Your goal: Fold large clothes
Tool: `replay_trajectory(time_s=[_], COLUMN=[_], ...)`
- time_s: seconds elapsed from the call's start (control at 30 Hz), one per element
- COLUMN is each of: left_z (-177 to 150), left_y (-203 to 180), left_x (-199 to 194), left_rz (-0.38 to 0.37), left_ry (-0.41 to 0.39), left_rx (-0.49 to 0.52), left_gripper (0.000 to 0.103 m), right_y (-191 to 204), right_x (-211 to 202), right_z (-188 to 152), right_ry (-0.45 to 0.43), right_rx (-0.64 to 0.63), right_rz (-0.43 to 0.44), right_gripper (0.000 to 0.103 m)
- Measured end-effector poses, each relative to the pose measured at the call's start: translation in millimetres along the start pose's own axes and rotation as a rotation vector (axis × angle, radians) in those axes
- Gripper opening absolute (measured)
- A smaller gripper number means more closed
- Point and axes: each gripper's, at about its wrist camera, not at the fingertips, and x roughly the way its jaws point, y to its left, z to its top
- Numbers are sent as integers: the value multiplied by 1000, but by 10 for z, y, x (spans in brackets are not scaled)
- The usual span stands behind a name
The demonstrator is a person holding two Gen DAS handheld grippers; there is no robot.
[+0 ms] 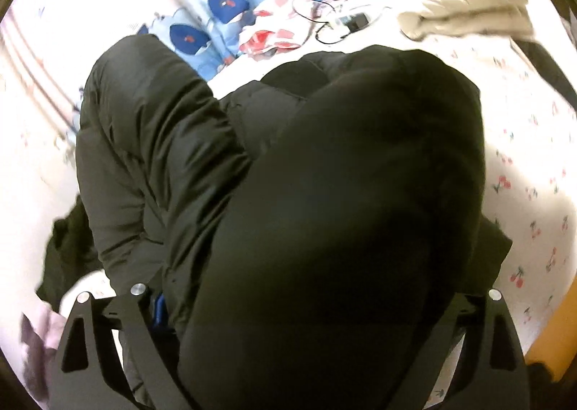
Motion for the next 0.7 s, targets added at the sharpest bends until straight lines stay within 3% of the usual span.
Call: replay_trajectory(time_s=[0.07, 0.2, 0.27, 0.33, 0.43, 0.53, 0.6, 0.7], left_z=[-11, -126, -232, -354, -550, -748, -932, -1250], left_y=[-38, 17, 124, 239, 483, 1082, 1632, 2253], left_x=[-28, -212, -353, -510, -764, -889, -749, -305], left_rz=[7, -30, -87, -140, -208, -382, -509, -633], left_ry=[1, 1, -12, -26, -52, -69, -49, 6], left_rx=[21, 68, 88, 85, 46, -200, -470, -840], left_gripper=[90, 91, 91, 91, 91, 91, 91, 91], right_y=[361, 627, 449, 216, 46, -133, -271, -403], right_x=[216, 1024, 1299, 1368, 1324, 1239, 1212, 1225], right_z=[178, 163, 32, -109, -251, -380, -452, -566], right_ry=[62, 243, 307, 309, 309, 309, 319, 328], right_rx=[-134, -274, -197, -91, -36, 1, 34, 64], right_rz=[-1, -149, -137, -133, -144, -168, -176, -191], right_gripper=[97, 97, 97, 97, 97, 97, 97, 97])
